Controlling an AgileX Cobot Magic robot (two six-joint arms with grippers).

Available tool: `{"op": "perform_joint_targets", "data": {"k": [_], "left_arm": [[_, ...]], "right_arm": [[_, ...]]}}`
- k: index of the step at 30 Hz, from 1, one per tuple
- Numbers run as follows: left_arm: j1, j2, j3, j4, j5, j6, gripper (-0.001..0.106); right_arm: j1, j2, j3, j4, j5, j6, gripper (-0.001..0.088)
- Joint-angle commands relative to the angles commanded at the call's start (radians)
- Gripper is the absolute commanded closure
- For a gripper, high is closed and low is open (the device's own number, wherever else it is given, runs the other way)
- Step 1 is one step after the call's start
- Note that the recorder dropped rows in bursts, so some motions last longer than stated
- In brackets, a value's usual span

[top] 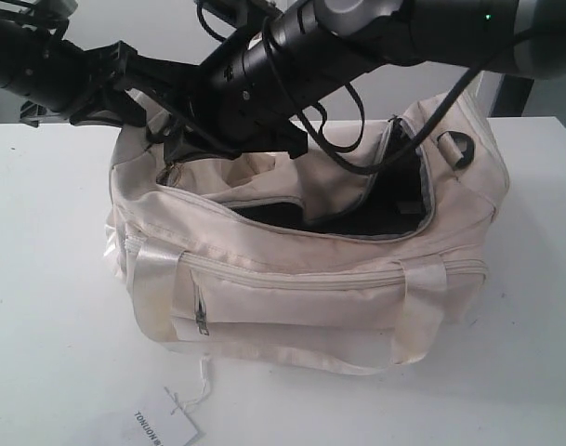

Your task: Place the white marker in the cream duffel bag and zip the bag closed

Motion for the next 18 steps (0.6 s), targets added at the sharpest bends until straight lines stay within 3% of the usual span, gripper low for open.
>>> {"op": "perform_joint_targets", "data": {"k": [5,13,18], "left_arm": [[0.000,0.000,0.000,0.000,0.002,0.000,0.105],[0.000,0.000,0.000,0.000,0.008,0.000,0.105],[0.000,0.000,0.000,0.000,0.008,0.000,0.105]], "right_arm": [[-0.002,0.035,0.002,-0.022,-0.023,0.049,0.0846],[-0.002,0.067,0.002,-0.034,-0.089,0.051,0.0583],[-0.002,0.101,0.002,-0.045,-0.110,0.051,0.0566]]}}
